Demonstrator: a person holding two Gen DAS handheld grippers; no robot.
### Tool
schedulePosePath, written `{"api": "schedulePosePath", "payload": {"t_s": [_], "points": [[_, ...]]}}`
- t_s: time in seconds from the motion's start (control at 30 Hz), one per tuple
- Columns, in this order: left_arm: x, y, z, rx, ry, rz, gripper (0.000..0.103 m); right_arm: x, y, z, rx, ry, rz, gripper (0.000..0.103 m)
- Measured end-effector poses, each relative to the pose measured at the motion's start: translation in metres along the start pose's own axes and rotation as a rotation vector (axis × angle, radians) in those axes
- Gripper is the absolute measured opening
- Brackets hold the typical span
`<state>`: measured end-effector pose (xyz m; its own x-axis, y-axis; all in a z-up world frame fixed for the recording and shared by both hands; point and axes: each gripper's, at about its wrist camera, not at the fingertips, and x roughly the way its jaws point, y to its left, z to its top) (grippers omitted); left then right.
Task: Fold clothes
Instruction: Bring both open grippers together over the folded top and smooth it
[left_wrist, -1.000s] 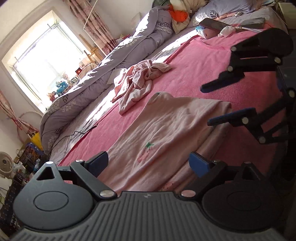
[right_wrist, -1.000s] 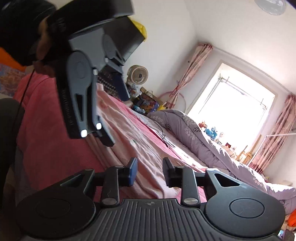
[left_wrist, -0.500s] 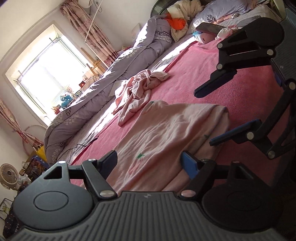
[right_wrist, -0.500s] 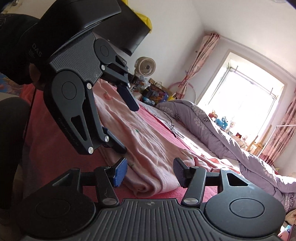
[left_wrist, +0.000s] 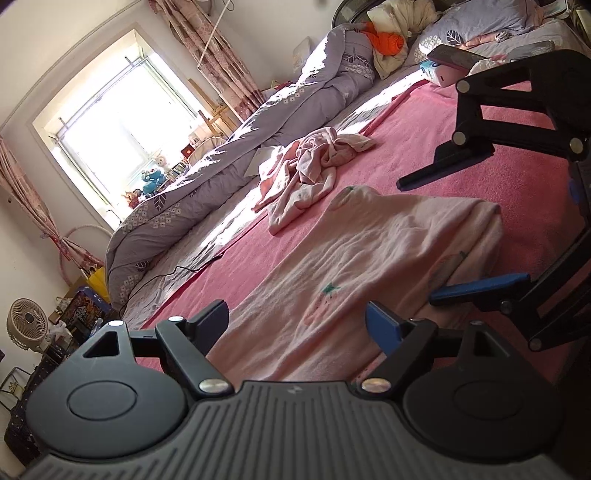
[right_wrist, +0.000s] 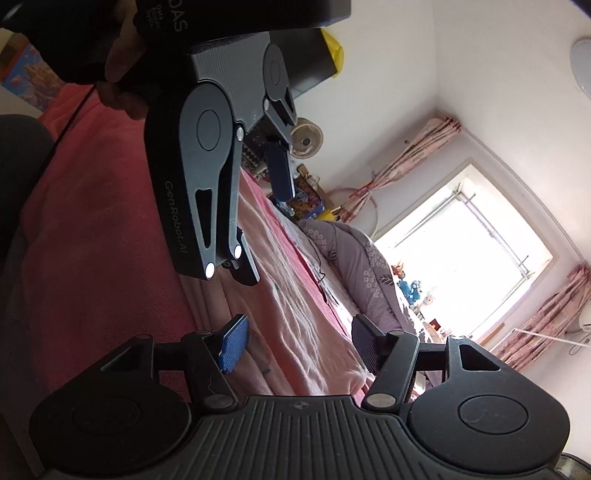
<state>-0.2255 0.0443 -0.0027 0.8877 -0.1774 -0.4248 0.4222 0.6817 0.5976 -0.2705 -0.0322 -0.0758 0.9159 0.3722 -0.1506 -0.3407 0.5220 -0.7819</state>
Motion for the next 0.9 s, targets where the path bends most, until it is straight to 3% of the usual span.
{"api": "schedulePosePath", "payload": {"t_s": [0.13,0.23,0.4,0.67,0.8,0.9], "points": [[0.000,0.012,-0.003,-0.056,0.009,-0.013,0.084,0.013,0.012,0.003,-0.084,0.009,-0.002,0.064],[-0.007,0.014,-0.006,-0.075,-0.001,-0.081,0.084,0.026,0.012,0.007,-0.095,0.023,-0.024,0.070],[-0.011,-0.004,-0.009,0.009,-0.003,-0.102,0.084,0.035,0.008,0.008,-0.066,0.035,-0.080,0.072],[0.000,-0.016,-0.004,0.055,-0.024,0.018,0.086,0.036,-0.005,0.002,0.004,0.026,-0.139,0.076],[0.001,-0.002,-0.001,-0.021,-0.042,0.051,0.086,0.037,0.000,-0.002,-0.006,0.034,-0.112,0.077],[-0.003,0.011,0.000,-0.094,-0.060,0.036,0.086,0.041,0.006,-0.001,-0.002,0.033,-0.103,0.077]]}}
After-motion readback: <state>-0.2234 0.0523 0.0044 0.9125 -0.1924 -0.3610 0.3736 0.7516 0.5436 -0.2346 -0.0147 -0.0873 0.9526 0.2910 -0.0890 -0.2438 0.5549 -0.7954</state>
